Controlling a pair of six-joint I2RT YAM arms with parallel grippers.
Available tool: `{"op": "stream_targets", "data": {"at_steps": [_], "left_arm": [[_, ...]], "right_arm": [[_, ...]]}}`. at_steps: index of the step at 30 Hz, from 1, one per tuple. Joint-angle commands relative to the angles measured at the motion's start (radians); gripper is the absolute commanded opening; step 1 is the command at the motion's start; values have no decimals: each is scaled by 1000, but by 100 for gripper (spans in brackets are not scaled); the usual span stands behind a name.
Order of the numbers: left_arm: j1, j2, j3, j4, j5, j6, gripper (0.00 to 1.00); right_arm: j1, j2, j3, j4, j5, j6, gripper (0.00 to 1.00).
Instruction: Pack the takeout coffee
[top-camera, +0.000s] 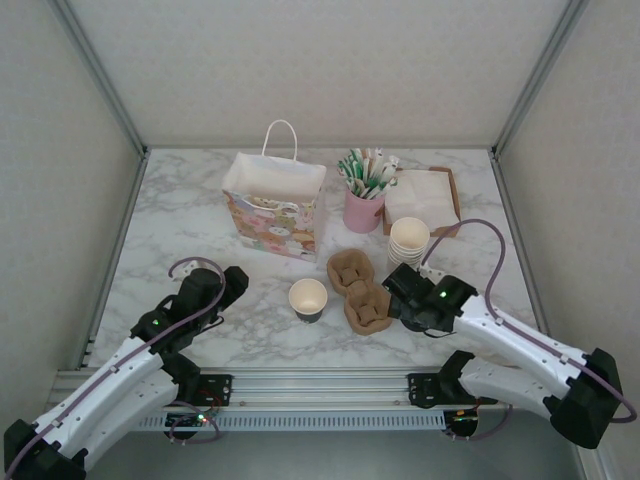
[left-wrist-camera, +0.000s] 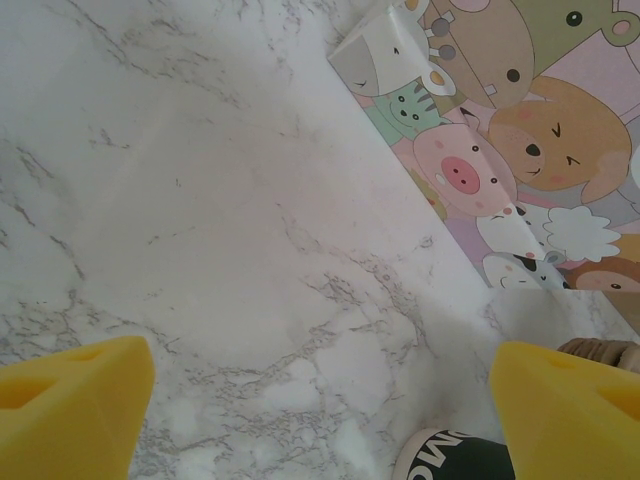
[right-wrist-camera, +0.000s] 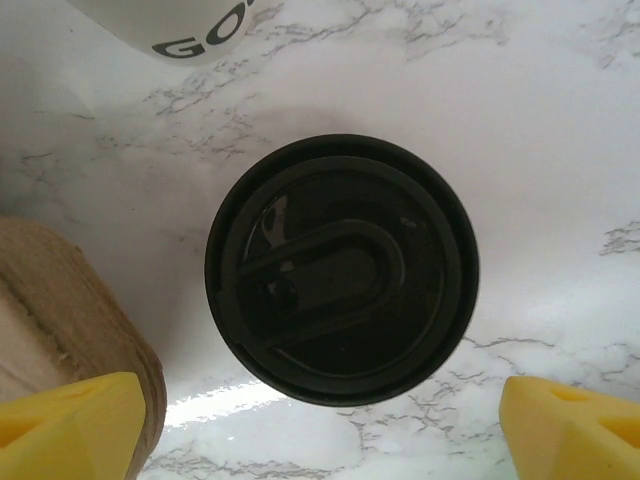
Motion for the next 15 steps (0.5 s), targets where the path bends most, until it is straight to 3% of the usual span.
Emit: {"op": "stream_targets", "data": {"at_steps": [1,5,15], "left_arm": [[-14,-8,20,1,0,4,87],[-14,-8,14,2,-4,4,87],[-16,-8,7,4,-7,1,88]], "right_arm": [[-26,34,-18,25,-17,-17,91],[-48,48,-24,28,19,-10,84],[-109,55,-54,85,23,-26,84]]}}
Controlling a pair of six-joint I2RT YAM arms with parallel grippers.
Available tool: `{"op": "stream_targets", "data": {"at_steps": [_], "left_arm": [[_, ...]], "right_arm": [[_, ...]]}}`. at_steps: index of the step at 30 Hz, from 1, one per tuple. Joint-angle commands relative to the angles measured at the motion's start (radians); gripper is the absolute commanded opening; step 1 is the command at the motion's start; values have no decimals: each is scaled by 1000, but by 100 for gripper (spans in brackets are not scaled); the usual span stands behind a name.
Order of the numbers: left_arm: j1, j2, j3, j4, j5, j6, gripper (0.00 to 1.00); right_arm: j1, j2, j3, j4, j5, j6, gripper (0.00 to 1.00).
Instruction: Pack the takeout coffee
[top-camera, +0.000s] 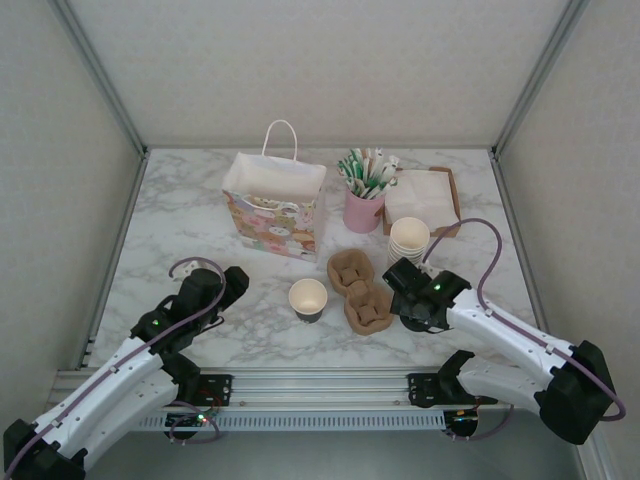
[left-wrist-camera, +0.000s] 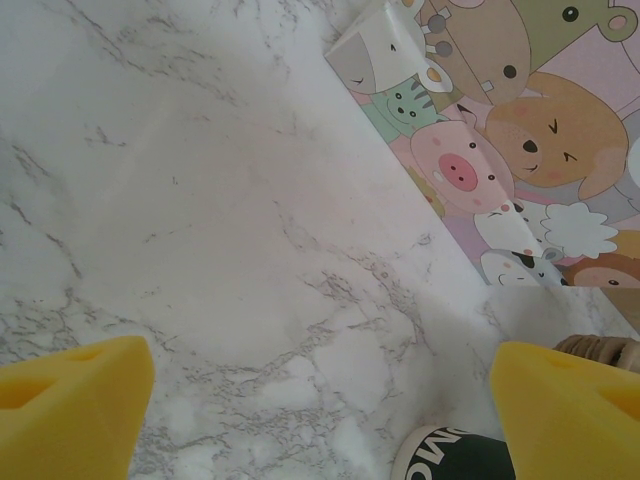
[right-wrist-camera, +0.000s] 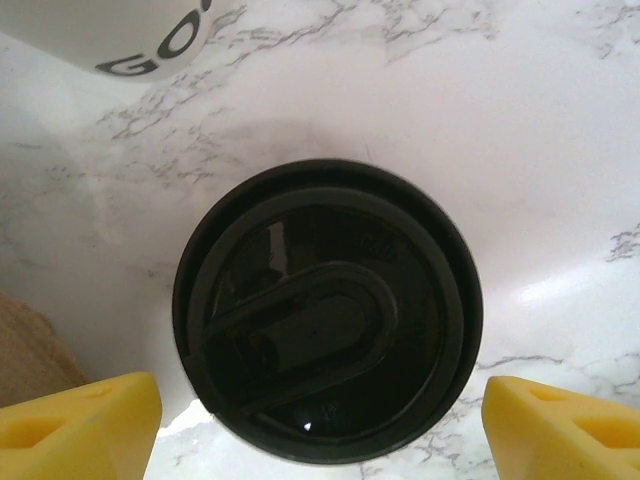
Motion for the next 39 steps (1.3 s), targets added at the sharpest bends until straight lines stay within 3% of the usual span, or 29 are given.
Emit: {"op": "stream_targets", "data": {"at_steps": [1,28,31,39], "left_arm": [[-10,-7,6,4,-6,1,88],[-12,-4,6,8,-15,0,88],[-12,-4,6,7,-17,0,88],[-14,-4,8,6,-15,-2,88]], "right_arm": [[-34,8,-27,29,16,-17,83],[-86,64,-49,88,7,-47,77],[-86,56,-46,85,6,-46,73],[-88,4,-12,39,16,-51,72]]}}
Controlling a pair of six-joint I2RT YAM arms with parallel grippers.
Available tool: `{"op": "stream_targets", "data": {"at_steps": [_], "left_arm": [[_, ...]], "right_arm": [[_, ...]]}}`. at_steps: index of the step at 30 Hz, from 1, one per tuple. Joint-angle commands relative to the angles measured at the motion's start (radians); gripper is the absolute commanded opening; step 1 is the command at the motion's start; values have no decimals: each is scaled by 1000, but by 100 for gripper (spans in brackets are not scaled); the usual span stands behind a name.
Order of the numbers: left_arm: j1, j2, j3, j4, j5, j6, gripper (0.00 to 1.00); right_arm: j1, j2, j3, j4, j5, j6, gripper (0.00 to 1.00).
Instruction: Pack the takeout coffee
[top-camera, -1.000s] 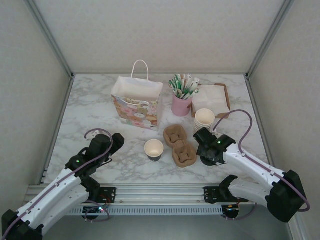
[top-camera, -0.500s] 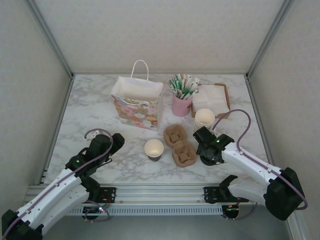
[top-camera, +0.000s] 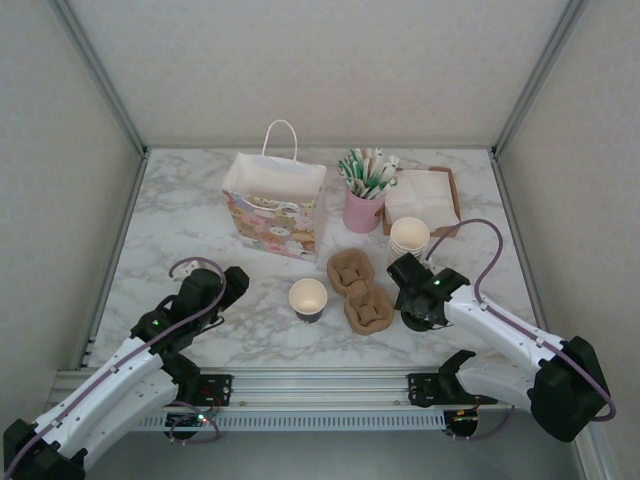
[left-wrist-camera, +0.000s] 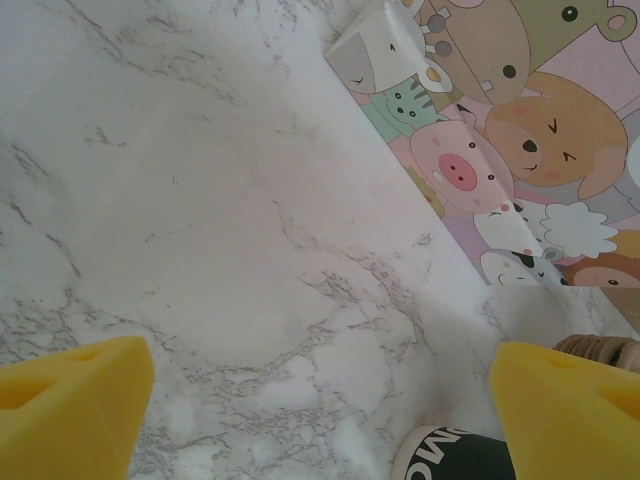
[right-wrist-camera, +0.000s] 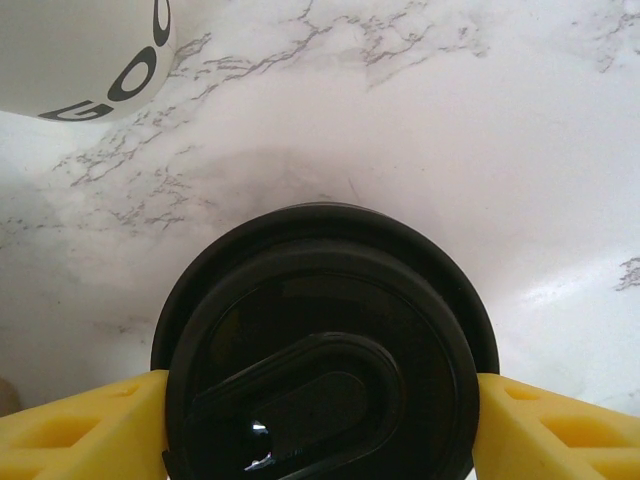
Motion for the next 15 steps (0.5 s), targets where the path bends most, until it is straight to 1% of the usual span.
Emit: {"op": "stream_targets", "data": {"at_steps": [1,8,15], "left_arm": [[-13,-4,7,6,-16,-3,88],[-13,-1,12,10,-16,-3,88],[-14,2,12,16,-18,-3,88]], "right_arm": [[-8,-38,26,-45,22,-4,72],[-7,-62,76,-83,27,-22,73],[-8,-26,83,-114,58,-11,74]]}}
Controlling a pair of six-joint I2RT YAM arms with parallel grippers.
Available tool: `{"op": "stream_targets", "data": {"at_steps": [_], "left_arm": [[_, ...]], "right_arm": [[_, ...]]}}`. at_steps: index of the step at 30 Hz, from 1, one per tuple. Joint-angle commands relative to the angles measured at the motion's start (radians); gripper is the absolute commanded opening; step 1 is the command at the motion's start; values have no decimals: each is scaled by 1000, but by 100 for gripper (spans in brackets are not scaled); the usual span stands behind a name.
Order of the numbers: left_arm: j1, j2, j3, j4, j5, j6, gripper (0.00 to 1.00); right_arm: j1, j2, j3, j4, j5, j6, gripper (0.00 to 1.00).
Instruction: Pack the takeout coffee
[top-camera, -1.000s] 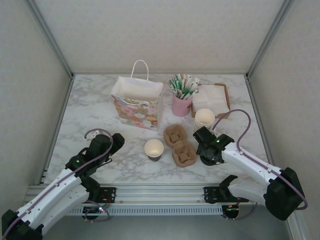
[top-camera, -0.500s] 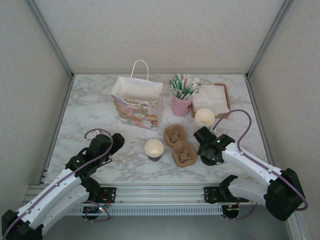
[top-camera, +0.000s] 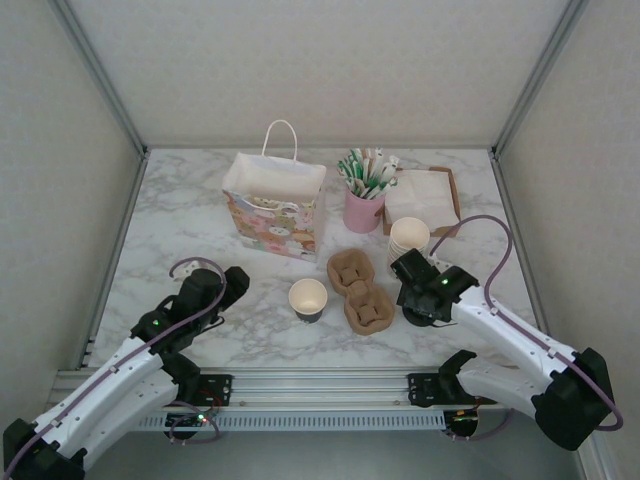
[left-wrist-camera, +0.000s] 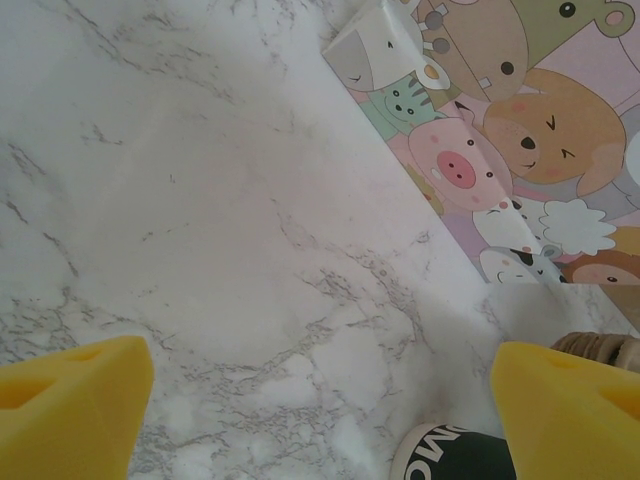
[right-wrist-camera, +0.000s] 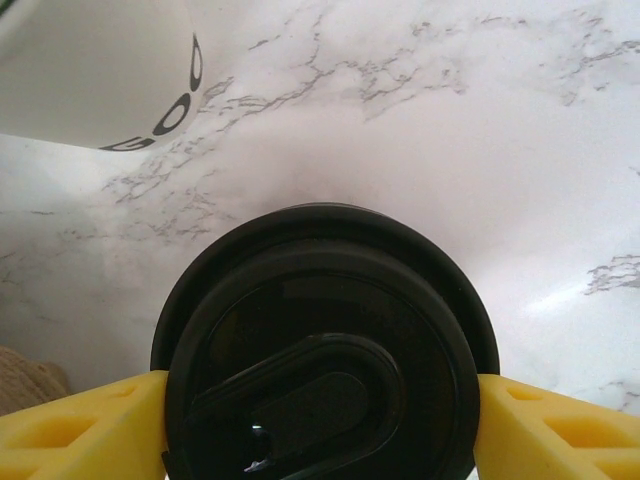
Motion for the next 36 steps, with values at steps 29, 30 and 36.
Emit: {"op": "stream_targets", "data": {"at_steps": [29,30,36], "left_arm": [[-12,7,12,6,-23,-9,88],[-12,6,11,7,-25,-10,88],[-13,4,12,5,-24,-9,88]], "right_arm": [[-7,67,-12,19,-16,49,81],[-7,68,-14,21,-16,47,81],[-7,78,-24,36,-20,49,81]]}}
